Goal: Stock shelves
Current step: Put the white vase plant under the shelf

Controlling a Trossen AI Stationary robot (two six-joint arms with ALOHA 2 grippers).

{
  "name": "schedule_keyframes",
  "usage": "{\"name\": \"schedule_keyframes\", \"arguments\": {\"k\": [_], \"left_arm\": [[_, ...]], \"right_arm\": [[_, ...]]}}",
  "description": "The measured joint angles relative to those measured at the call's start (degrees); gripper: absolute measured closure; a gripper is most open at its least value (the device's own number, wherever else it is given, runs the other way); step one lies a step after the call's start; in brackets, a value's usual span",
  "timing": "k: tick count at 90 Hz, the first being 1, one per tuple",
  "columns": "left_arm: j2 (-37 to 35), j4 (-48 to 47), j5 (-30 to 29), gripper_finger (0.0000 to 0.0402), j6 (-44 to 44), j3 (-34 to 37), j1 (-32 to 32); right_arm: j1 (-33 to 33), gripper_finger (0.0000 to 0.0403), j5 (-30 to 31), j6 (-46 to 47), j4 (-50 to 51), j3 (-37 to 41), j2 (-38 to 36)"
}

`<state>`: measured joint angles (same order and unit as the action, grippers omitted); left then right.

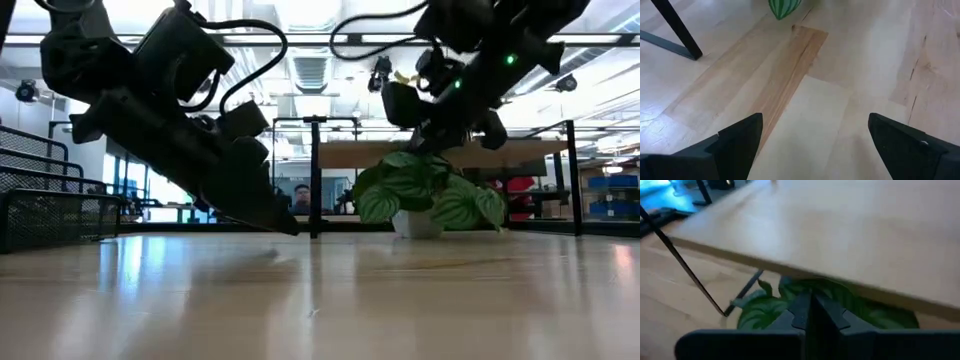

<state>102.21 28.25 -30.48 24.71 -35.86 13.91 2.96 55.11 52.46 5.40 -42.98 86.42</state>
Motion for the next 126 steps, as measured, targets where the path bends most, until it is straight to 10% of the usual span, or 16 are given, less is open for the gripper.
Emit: {"name": "schedule_keyframes", "arguments": {"k": [126], "left_arm": [[0.00, -0.18, 1.57, 0.0054, -0.18, 0.00, 0.62]], "right_arm": [[0.15, 0.0401, 5.52, -3.49, 5.51, 0.03, -7.76]]}}
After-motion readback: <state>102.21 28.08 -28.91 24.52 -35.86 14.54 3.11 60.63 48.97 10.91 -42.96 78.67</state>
